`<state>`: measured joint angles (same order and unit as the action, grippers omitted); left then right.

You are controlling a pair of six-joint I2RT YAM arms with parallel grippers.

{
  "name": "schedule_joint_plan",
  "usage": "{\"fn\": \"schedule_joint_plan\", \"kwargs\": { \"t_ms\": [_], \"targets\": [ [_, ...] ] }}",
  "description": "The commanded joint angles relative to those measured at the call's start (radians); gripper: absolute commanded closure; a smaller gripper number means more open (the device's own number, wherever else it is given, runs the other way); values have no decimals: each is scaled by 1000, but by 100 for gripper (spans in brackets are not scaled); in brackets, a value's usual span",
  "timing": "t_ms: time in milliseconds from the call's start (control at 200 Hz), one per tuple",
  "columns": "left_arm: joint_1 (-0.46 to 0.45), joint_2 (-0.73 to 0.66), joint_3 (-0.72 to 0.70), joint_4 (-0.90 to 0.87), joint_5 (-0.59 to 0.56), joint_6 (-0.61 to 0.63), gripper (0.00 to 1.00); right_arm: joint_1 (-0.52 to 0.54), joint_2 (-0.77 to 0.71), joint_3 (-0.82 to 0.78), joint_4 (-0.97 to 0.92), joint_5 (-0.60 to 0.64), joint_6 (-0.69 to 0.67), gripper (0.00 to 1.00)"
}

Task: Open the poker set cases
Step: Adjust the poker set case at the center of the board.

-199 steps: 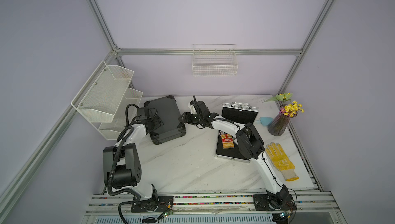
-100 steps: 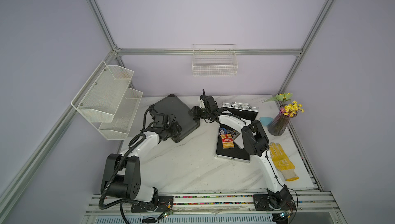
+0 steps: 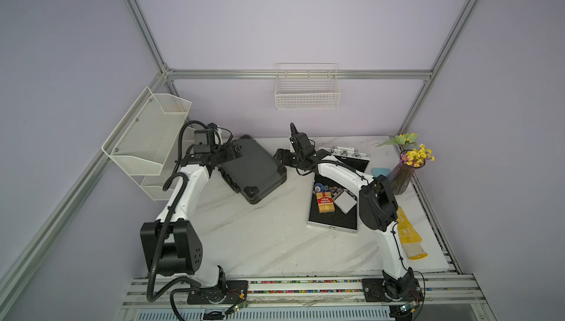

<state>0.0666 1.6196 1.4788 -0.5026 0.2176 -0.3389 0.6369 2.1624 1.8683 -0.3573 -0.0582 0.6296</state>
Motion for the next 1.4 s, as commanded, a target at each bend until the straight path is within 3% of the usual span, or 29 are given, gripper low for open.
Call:
{"fn": "schedule_joint_plan", "kwargs": {
  "t_ms": [0,370,540,725,1070,1395],
  "targets": [
    [20,192,199,-50,23,101,8,53,-101,-124,101,82,109,9],
    [26,566,626,-68,-125,222,7,257,-151,-399,263,109,337,13],
    [38,695,754,-68,-72,235,5,307,-159,-466,339,114,419,13],
    [43,815,866,-124,6,221,5,309,-116,-420,334,89,417,13],
    [44,873,870,-243,53,214,5,280,-63,-393,374,85,435,12],
    [37,778,638,-267,111,161,8,188,-2,-366,405,66,433,12]
  ]
}}
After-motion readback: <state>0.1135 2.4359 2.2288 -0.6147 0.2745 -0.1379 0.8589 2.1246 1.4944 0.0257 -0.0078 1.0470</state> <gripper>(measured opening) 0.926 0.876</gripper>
